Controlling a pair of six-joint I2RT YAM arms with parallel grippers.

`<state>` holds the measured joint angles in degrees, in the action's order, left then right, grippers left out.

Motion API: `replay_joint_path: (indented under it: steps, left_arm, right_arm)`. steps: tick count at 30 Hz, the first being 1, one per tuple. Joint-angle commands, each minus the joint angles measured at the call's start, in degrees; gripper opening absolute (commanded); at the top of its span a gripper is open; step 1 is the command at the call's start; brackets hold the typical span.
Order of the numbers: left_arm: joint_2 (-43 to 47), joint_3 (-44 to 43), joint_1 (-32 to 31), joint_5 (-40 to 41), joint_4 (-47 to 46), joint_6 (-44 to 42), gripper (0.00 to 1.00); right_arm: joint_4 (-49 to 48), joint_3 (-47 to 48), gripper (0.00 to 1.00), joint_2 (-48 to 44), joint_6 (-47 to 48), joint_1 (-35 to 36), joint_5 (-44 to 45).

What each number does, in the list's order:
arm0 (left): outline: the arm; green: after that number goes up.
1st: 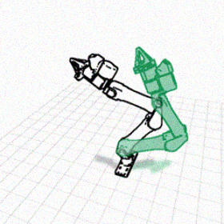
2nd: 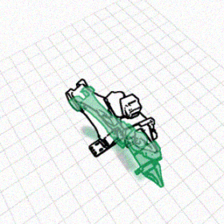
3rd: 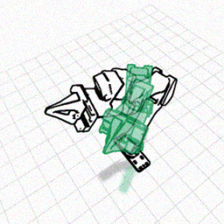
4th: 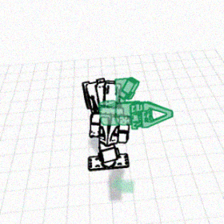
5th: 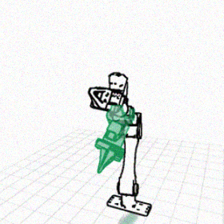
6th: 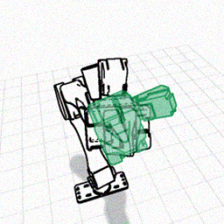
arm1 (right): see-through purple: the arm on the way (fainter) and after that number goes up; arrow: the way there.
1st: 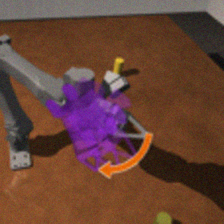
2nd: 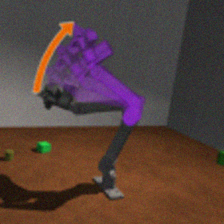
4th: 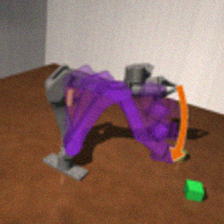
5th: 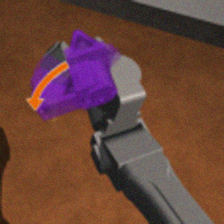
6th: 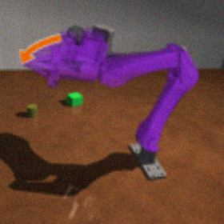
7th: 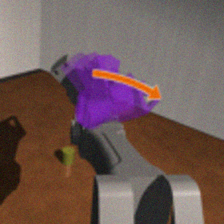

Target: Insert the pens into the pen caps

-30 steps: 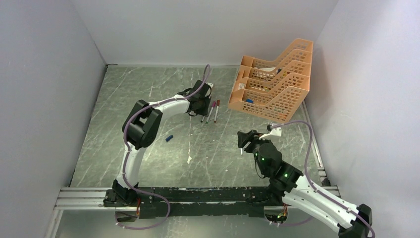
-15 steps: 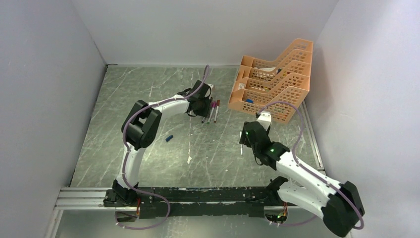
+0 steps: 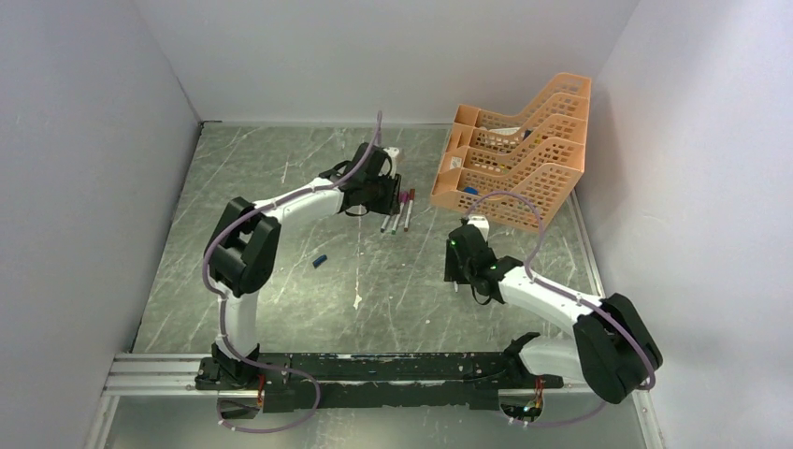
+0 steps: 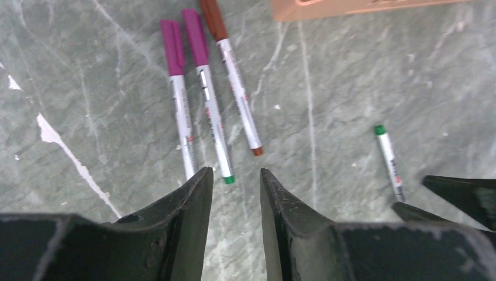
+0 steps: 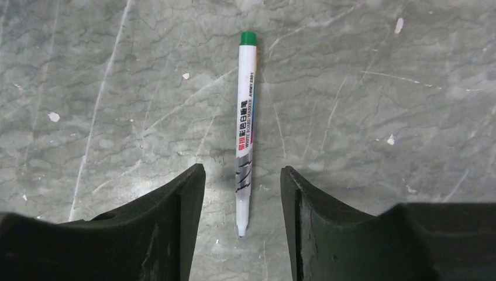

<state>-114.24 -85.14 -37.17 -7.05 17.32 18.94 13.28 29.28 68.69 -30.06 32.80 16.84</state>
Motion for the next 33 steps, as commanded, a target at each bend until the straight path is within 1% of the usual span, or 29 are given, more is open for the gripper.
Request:
replay_joint_path:
  steps: [1,3,5,7,9,10,12,14,15,17,19,21,23,25,28,31,33]
  left_arm:
    - [3.15,2.28,0.0,-5.96,-4.9,2.87,0.45]
    - [4.36,4.01,0.01,-6.84,-7.86,3.3,0.44]
    - [5.31,5.04,0.0,-6.43,-9.21,3.49,0.43]
    - [5.74,5.37,-0.01,-6.36,-9.62,3.17,0.43]
    - [6.41,5.67,-0.01,-7.5,-10.49,2.24,0.44]
    - [7.21,6.25,-0.01,-8.3,-11.58,2.18,0.45]
    - [8.66,8.39,0.05,-9.88,-14.7,2.99,0.45]
    - [9.83,9.75,0.13,-12.54,-17.51,3.79,0.46]
    - [10.13,10.15,0.35,-15.41,-18.89,4.5,0.49]
    - [9.71,10.37,1.14,-24.62,-22.34,6.41,0.55]
    - [8.8,10.22,1.47,-34.24,-27.01,9.17,0.6]
    - [8.27,11.57,1.49,-41.77,-35.07,14.66,0.61]
    - [7.44,12.42,1.68,-46.85,-43.15,21.01,0.6]
    - [6.34,12.15,1.7,-49.88,-47.38,25.34,0.59]
    - [4.79,10.33,1.66,-53.43,-47.83,27.77,0.58]
    - [3.69,9.09,1.5,-55.98,-46.61,28.48,0.56]
    - [2.75,8.45,1.23,-58.28,-45.91,28.3,0.52]
  right_arm:
    - [-1.24,1.06,0.48,3.05,-1.86,-0.3,-0.53]
    - [-0.76,1.43,0.42,5.02,-2.66,-0.27,-0.66]
    - [-0.61,1.73,0.33,6.94,-2.77,-0.28,-0.72]
    - [-0.01,2.54,0.22,8.71,-2.7,-0.12,-0.39]
    - [0.81,3.53,0.06,10.01,-2.09,-0.19,-0.17]
    - [1.26,3.97,0.0,10.26,-1.84,-0.08,-0.25]
    - [1.3,4.75,0.0,9.35,-0.52,0.33,-0.33]
    - [0.83,5.03,0.0,6.25,0.9,1.53,0.88]
    - [0.13,4.97,0.0,3.72,1.71,2.06,1.35]
    - [-2.86,4.18,0.0,-3.13,4.73,2.55,-0.2]
    - [-7.3,2.52,0.0,-9.55,10.15,2.58,-5.46]
    - [-11.15,0.77,0.0,-15.09,14.73,2.56,-12.75]
    - [-12.63,0.65,0.0,-18.42,17.21,2.55,-18.09]
    - [-12.91,0.92,0.0,-20.04,18.61,2.61,-22.87]
    - [-13.49,0.93,0.0,-21.5,19.19,2.63,-27.75]
    - [-14.86,0.48,0.0,-22.79,18.93,2.75,-29.04]
    - [-15.29,0.56,0.0,-23.69,18.7,2.76,-28.66]
